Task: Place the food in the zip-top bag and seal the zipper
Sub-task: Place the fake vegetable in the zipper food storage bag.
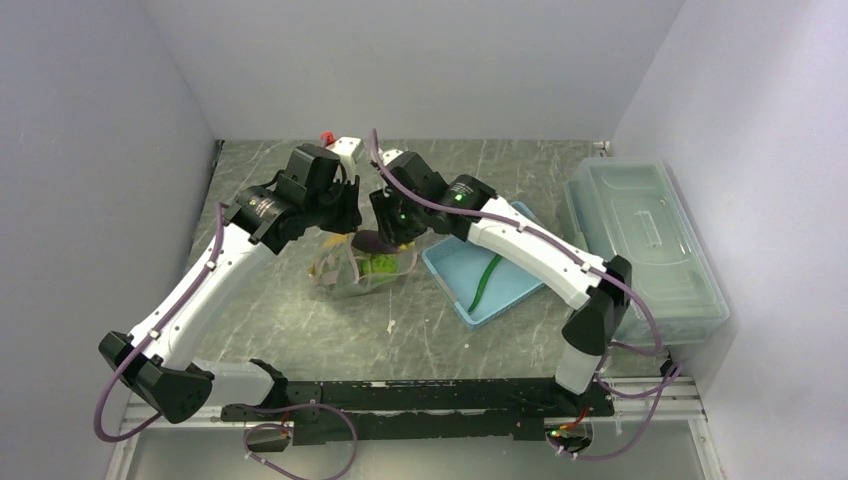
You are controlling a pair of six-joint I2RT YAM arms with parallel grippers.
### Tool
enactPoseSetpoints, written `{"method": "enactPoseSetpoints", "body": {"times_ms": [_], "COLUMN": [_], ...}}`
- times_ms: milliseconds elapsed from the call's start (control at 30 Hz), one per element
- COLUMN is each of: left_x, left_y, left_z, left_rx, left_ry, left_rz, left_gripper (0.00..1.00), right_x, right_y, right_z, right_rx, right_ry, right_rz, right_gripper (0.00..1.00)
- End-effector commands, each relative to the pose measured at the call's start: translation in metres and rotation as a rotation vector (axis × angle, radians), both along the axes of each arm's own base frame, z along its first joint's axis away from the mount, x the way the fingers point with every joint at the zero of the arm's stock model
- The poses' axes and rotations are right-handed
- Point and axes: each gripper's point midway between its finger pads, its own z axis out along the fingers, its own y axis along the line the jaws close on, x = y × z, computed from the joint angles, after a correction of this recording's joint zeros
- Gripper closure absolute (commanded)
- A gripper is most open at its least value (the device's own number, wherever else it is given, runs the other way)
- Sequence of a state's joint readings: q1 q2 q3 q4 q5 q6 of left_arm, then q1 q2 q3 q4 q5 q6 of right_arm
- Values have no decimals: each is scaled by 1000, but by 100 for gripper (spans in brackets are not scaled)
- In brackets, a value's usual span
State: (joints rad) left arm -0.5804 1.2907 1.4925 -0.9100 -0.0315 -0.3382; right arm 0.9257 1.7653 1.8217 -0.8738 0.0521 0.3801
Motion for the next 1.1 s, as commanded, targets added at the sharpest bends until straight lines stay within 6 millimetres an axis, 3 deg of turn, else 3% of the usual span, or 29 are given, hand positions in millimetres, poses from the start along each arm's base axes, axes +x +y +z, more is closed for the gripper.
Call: {"method": "enactPoseSetpoints", "body": {"times_ms": [0, 167, 467, 767, 1067], "left_x": [-1, 0, -1, 0, 0], "left_y": [1, 2, 4, 6, 5], "left_z": [13, 13, 15, 18, 19], "left_rx": [-31, -27, -28, -24, -29], "left_ry": [-41, -43, -48, -56, -56], "left_rz": [16, 19, 29, 34, 33], "left_gripper": [100, 100, 100, 100, 100], "right_x": [0, -10, -20, -53, -63], "right_y": [-10, -21, -33, -30, -27], "right_z": [69, 85, 88, 58, 33], "right_rx": [157, 206, 234, 218, 192], "right_ry": [-138, -167, -161, -47, 5], "right_rz": [-50, -43, -51, 53, 47], "right_gripper": [63, 51, 47, 56, 61]}}
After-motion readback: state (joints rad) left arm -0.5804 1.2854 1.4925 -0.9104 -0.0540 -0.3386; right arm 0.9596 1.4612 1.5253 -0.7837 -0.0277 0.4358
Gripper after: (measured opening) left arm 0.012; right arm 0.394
